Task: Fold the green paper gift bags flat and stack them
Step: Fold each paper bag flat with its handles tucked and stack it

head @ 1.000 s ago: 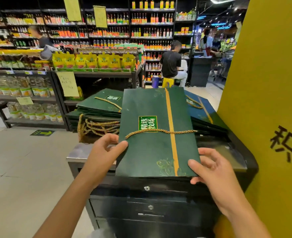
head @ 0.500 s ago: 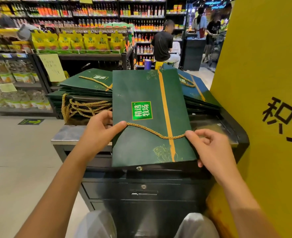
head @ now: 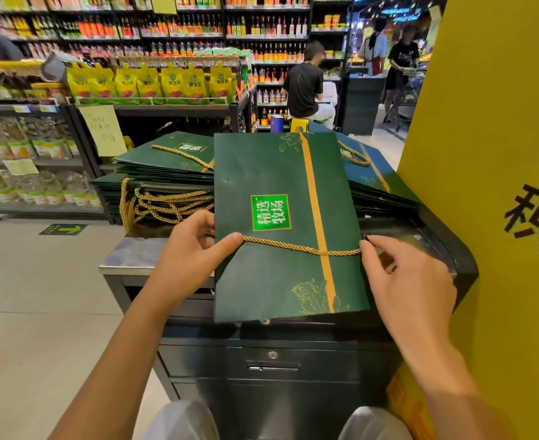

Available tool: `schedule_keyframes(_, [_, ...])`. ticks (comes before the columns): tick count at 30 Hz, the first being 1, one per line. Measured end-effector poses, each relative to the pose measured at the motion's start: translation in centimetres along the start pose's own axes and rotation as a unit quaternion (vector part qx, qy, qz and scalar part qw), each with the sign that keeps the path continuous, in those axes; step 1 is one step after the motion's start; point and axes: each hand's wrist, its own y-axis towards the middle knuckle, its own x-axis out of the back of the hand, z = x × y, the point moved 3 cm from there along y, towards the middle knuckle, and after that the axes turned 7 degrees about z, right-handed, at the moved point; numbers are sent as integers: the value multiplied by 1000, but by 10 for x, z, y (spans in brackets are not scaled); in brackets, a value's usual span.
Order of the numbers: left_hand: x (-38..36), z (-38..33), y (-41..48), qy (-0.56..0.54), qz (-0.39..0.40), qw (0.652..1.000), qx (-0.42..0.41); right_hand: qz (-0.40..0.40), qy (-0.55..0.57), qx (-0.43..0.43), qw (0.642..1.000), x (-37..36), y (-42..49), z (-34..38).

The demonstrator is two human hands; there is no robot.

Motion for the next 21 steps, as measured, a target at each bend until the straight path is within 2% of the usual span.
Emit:
schedule_keyframes(2, [0,-1,-1,-22,13,1000,-4,-14,16,32,999,-3,1,1])
schedule_keyframes(5, [2,-1,-2,-31,39,999,-15,-14,109,57,992,-7,3,7])
schedule_keyframes(9, [6,-1,-3,-38,70,996,-27,27,173,85,981,-15,7,24])
schedule_keyframes(14, [8,-1,-4,-55,105,992,-32,78,233,74,966,-25,7,32])
schedule_keyframes(18, [6,-4,-6,-82,134,987,-21,73,264,87,958,-26,1,33])
schedule_keyframes(21, [6,-7,-6,-73,165,983,-11,39,260,107,959,-22,1,32])
